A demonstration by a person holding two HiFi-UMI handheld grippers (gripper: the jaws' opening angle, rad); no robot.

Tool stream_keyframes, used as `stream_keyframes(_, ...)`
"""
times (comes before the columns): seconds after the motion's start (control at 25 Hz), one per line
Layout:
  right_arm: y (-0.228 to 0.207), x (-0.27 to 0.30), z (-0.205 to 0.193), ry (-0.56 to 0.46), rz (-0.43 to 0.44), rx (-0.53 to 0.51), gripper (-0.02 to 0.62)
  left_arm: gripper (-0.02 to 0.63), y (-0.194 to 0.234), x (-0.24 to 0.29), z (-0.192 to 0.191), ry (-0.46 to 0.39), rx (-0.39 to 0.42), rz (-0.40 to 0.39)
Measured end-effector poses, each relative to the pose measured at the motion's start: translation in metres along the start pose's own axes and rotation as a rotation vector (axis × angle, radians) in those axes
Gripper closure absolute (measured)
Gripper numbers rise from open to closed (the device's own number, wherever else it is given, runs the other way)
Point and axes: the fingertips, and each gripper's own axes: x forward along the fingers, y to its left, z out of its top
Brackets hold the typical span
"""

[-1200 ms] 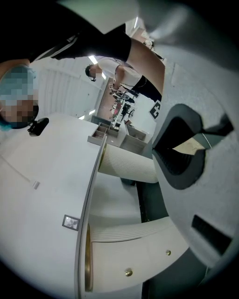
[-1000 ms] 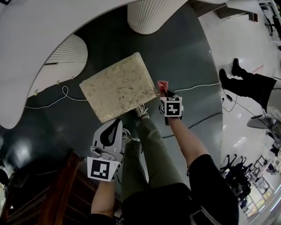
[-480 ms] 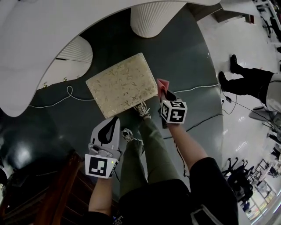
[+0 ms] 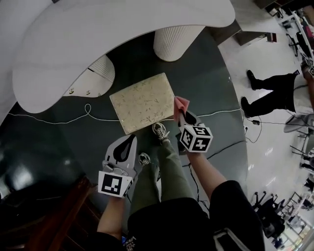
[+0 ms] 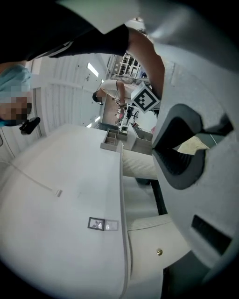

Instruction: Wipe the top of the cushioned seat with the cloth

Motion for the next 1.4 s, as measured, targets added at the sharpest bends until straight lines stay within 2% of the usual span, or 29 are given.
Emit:
stream_keyframes(0.16,0.025,-0.038,0.022,-0.058,0.023,0.007,0.569,0.589,-0.003,-0.027,0.023,-0.062,0.043,0.007)
stream_keyframes(0.72,0.121,-0.154,0.077,-0.219,0.146,-0.038,0.569,0.589,-0.017,-0.122,0.067,-0.1,0.137,0.038)
stream_keyframes(1.0,0.148,-0.206,0.082,-0.271,0.205,-0.068,0.569,0.589,-0.034,-0.153,0.086,-0.136,0.211,0.046)
stream_keyframes(1.2,0.167,-0.24,0.084,-0.315,0.237,-0.069,0.568,0.589,-0.039,-0.177,0.088,-0.158,0.191,0.067)
stream_keyframes(1.4,0.186,-0.265,0.078,-0.342,0.279,-0.096,0.569,0.589,-0.039,-0.201,0.093,-0.177,0.218,0.093)
